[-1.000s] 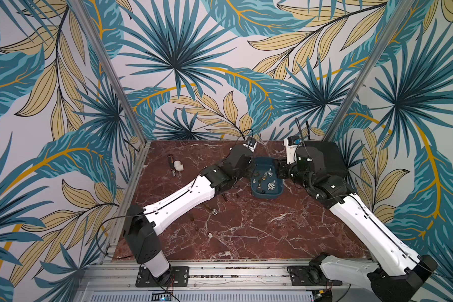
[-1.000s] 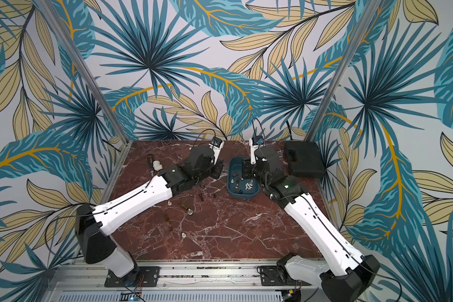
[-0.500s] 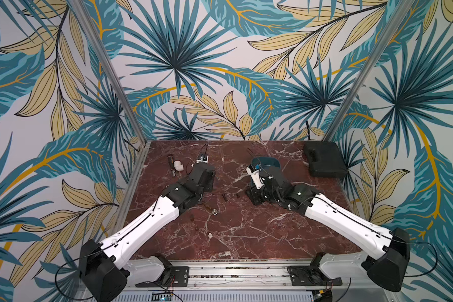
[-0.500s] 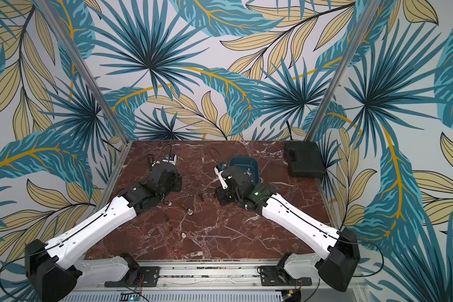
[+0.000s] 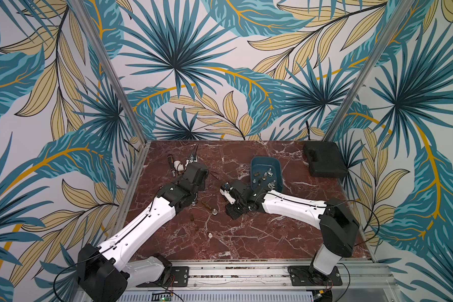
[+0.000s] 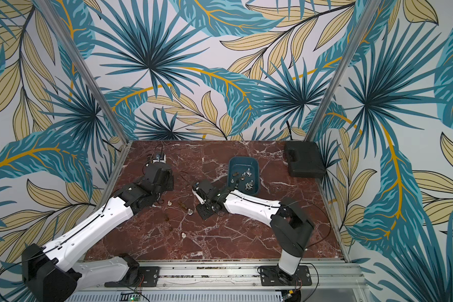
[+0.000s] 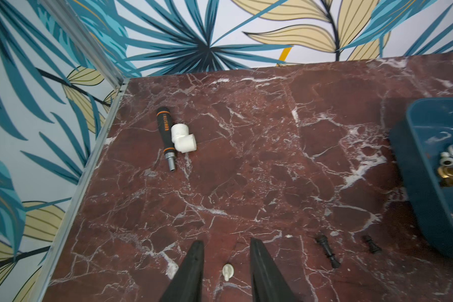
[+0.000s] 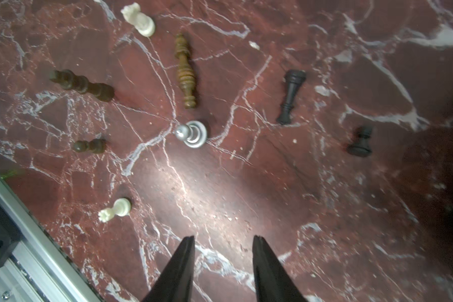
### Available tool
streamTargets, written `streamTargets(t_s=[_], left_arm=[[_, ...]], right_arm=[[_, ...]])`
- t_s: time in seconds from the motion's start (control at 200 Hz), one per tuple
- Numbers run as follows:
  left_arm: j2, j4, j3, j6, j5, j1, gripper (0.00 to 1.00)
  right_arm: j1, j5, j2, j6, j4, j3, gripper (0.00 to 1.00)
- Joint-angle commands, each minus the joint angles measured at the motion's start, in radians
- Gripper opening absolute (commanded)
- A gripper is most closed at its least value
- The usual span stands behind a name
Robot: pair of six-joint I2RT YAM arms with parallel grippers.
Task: Put the chess pieces into the storage box
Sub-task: Pick up the chess piece at the center of the board.
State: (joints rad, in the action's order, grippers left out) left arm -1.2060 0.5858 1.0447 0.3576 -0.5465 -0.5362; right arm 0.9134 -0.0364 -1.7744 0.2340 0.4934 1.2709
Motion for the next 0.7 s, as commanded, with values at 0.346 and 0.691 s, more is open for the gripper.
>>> streamTargets(t_s=[0.346,0.691], left_arm=[[0.125,-0.02,-0.177,0.046,0.024,0.255,0.33],[0.147,-0.06,-0.204,0.034,0.081,0.312,0.33]], right_arm=[[0.021,-0.046,-0.177,-0.021,-0.037,0.172,0.38],[0.021,-0.028,-0.273,-0.037,0.011,0.258,0.38]])
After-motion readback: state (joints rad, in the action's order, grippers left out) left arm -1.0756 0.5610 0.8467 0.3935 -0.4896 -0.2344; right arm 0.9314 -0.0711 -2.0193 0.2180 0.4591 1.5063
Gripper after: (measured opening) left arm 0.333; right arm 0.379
